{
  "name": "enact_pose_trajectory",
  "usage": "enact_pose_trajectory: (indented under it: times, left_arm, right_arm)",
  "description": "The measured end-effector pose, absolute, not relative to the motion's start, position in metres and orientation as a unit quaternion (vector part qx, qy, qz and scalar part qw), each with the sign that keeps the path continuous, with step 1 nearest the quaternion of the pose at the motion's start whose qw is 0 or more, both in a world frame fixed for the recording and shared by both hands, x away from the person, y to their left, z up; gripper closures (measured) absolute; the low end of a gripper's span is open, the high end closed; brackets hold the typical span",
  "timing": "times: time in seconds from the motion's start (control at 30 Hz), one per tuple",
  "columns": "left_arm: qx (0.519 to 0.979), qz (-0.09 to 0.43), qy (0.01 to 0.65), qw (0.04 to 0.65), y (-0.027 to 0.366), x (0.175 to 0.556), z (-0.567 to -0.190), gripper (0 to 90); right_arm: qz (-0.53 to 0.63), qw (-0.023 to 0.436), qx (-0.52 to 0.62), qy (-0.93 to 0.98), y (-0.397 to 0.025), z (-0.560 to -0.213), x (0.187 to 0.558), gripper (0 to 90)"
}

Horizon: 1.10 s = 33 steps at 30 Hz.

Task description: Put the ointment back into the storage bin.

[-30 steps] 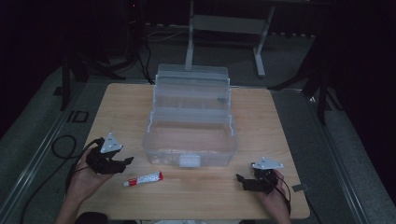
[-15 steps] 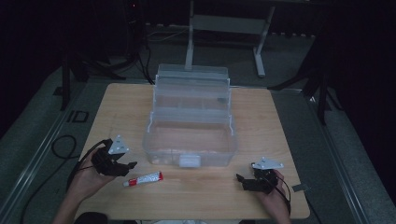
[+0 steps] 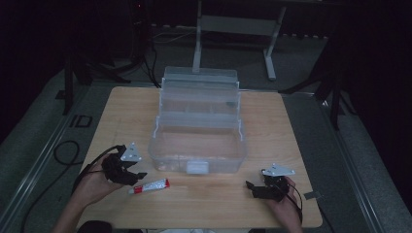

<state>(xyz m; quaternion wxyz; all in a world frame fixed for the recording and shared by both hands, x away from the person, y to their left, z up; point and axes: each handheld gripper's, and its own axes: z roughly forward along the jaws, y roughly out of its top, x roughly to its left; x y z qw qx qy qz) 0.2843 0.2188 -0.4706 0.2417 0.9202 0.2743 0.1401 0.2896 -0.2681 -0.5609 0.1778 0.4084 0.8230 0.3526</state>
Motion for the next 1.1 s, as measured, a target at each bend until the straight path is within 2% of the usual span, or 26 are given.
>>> enact_pose_trajectory:
  times: [0.53, 1.1]
  left_arm:
    - [0.944, 0.108, 0.241, 0.198, 0.207, 0.285, -0.478, 51.9]
    - [0.966, 0.086, 0.204, 0.13, 0.188, 0.285, -0.492, 52.4]
  right_arm:
    - [0.353, 0.178, 0.408, 0.823, -0.268, -0.561, 0.29, 18.2]
    - [0.353, 0.178, 0.408, 0.823, -0.268, -0.561, 0.29, 18.2]
